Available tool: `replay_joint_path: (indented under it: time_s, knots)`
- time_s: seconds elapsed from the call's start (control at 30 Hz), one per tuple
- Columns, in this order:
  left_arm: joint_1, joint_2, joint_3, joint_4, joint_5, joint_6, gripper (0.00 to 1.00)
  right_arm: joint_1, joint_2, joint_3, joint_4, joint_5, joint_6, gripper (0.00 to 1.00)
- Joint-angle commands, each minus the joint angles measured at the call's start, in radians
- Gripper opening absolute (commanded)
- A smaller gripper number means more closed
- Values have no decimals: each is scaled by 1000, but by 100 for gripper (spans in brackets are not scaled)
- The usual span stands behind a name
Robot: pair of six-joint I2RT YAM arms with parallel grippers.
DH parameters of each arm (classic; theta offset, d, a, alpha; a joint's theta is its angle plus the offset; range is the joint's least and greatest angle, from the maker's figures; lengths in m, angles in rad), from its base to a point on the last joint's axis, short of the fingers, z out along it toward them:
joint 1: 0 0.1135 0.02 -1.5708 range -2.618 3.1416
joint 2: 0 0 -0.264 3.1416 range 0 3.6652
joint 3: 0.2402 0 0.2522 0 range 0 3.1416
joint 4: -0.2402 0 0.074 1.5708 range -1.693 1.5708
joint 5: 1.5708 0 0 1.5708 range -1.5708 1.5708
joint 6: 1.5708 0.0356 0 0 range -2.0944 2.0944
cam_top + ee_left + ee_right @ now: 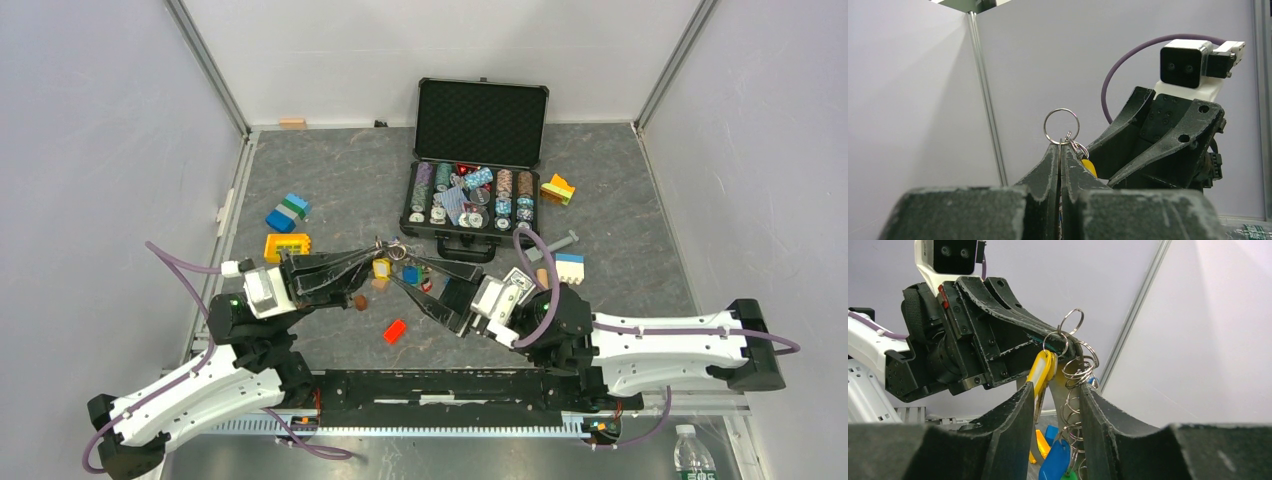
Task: Remove the keys from the keyring
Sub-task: Remove the key from the keyring.
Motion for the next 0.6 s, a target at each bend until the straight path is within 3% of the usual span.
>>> replay_joint_path:
  time_s: [0.0, 0.23, 0.57]
  knots:
    - [-2, -2, 16, 78, 18, 15, 2, 15, 7, 18, 54, -29, 18, 43]
    - [-3, -9, 18, 76, 22, 15, 2, 25, 17, 13, 59, -41, 24, 39]
    - [-3, -31, 30, 45, 12, 40, 2, 42, -46, -65, 32, -32, 24, 43]
